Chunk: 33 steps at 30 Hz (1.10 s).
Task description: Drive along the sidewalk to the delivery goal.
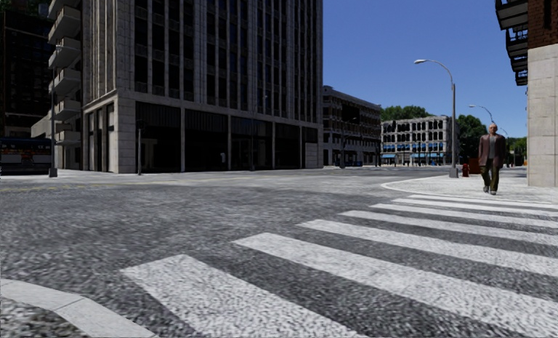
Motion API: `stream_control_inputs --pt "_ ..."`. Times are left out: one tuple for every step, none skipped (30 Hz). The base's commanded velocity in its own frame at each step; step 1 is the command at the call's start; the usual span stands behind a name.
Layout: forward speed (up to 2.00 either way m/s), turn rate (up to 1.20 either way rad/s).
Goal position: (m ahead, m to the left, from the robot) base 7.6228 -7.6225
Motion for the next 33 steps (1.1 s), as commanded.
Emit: stream_control_inputs --pt "1.34 -0.57" --pt "1.34 -0.57" --pt "1.34 -0.57" --pt "1.34 -0.57" --pt "1.34 -0.57" --pt "1.34 -0.57" --pt "1.34 -0.57" --pt "1.34 -0.57" --pt "1.34 -0.51" --pt "1.34 -0.43" --pt "1.34 -0.38" --pt "1.34 -0.38" --pt "1.34 -0.36" --pt "1.34 -0.36" --pt "1.34 -0.35" --pt "1.34 -0.31" --pt "1.34 -0.3" --pt "1.34 -0.3" --pt "1.34 -0.3" --pt "1.34 -0.29" --pt "1.34 -0.24" --pt "1.34 -0.19" --pt "1.34 -0.19" --pt "1.36 -0.16" --pt "1.39 -0.16" --pt "1.4 -0.16" --pt "1.4 -0.16" --pt "1.41 -0.16" --pt "1.41 -0.16" --pt "1.41 -0.16" --pt "2.0 -0.27" --pt "2.0 -0.4" --pt "2.0 -0.4"
